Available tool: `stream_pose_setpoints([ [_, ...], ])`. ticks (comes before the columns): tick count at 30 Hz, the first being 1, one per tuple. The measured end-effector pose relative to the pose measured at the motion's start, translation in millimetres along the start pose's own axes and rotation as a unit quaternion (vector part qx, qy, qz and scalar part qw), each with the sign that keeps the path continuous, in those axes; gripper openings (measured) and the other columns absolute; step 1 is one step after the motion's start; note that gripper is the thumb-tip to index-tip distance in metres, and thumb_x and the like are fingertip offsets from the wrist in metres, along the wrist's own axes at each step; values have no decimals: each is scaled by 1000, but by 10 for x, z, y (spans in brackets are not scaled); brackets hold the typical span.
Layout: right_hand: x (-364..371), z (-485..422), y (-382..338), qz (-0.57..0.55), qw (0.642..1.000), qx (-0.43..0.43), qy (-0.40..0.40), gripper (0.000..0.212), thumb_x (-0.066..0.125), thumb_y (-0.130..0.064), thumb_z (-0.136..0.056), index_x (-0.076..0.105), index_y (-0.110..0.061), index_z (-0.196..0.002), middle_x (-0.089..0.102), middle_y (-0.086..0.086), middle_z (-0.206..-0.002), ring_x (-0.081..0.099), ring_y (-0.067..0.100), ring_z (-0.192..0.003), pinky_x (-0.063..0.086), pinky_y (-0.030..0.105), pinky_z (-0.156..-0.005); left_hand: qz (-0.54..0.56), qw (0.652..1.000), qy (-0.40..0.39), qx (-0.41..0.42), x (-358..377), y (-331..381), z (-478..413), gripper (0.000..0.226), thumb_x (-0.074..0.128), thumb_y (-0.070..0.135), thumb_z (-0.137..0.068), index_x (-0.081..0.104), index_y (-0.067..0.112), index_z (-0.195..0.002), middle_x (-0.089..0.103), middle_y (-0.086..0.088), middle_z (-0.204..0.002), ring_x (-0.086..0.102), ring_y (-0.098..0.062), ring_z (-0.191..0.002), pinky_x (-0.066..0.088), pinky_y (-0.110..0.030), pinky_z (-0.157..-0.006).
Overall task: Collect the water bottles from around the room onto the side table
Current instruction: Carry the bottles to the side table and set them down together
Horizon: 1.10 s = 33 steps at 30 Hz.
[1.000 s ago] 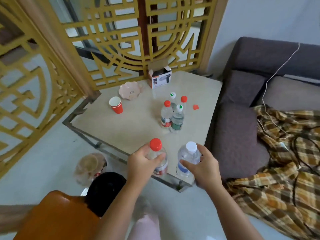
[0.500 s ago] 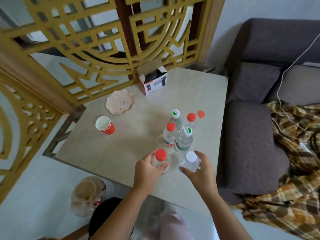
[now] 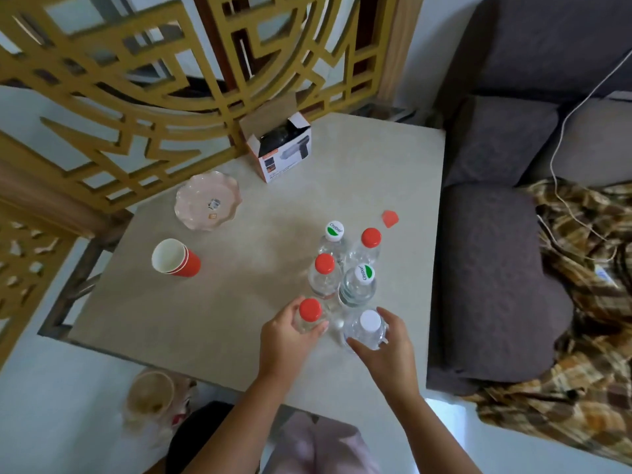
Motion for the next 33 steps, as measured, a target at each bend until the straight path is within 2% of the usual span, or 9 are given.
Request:
stream_pose_setpoints([
  [2, 41, -37, 53, -14, 1000, 10, 14, 48, 81, -4, -63, 44, -35, -70, 52, -18, -69, 54, -15, -65, 48, 19, -63, -6, 1000, 1, 1, 26, -32, -27, 51, 86, 19, -59, 67, 9, -105, 73, -5, -90, 62, -13, -76, 40, -11, -71],
  [5, 124, -86, 167, -33, 999, 18, 35, 54, 83, -12, -63, 45, -42, -86, 52, -22, -89, 52, -19, -79, 43, 3, -62, -4, 1000, 2, 7, 78, -94, -68, 54, 87, 20, -58, 67, 7, -106, 73, -7, -94, 62, -10, -80, 40, -11, -75],
  [8, 197, -102, 302, -61, 995, 35, 65, 59, 84, -15, -62, 47, -31, -105, 52, -16, -99, 52, -17, -86, 41, 0, -66, 0, 1000, -4, 4, 124, -162, -101, 54, 87, 21, -57, 67, 8, -106, 72, -6, -96, 63, -10, -84, 44, -16, -79],
  [12, 264, -83, 376, -89, 991, 29, 99, 62, 84, -14, -61, 48, -24, -111, 52, -19, -100, 53, -14, -89, 42, 0, -66, 6, 1000, -9, 21, 163, -195, -158, 51, 87, 19, -57, 68, 9, -103, 72, -2, -94, 63, -10, -84, 42, -12, -77],
  [16, 338, -56, 429, -86, 990, 18, 110, 63, 84, -13, -62, 47, -27, -111, 50, -20, -104, 51, -15, -94, 41, -1, -70, 0, 999, -20, 36, 172, -200, -201, 53, 86, 21, -58, 67, 9, -107, 72, -3, -98, 62, -7, -87, 44, -16, -79],
  [23, 425, -72, 397, -62, 991, -10, 116, 65, 83, -14, -62, 42, -45, -101, 48, -22, -107, 49, -13, -99, 40, 1, -74, -20, 996, -47, 76, 196, -184, -238, 53, 86, 19, -59, 67, 9, -108, 72, -4, -101, 62, -8, -90, 38, -7, -79],
  [26, 424, -81, 411, -58, 992, -15, 114, 65, 83, -14, -62, 41, -47, -99, 48, -22, -107, 50, -12, -99, 40, 2, -74, -27, 994, -51, 88, 187, -173, -235, 53, 86, 19, -58, 67, 9, -107, 72, -4, -100, 63, -9, -90, 39, -9, -79],
  [30, 423, -96, 387, -57, 993, -16, 103, 65, 84, -15, -62, 41, -48, -98, 48, -19, -106, 49, -13, -98, 41, 3, -74, -19, 994, -63, 85, 165, -152, -240, 54, 86, 20, -59, 66, 9, -109, 72, -2, -102, 62, -8, -90, 42, -17, -80],
  [33, 406, -124, 347, -52, 994, -16, 98, 62, 83, -16, -62, 42, -48, -96, 48, -17, -105, 49, -15, -97, 41, 1, -73, -29, 993, -78, 89, 150, -127, -251, 53, 85, 21, -60, 66, 11, -108, 72, -1, -101, 59, -6, -86, 41, -15, -77],
])
Point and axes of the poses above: each hand's wrist, its own z-axis away from the middle knuckle, its own x-axis out of the palm, y = z × x, the point moved 3 cm from there along -z, towards the middle knuckle
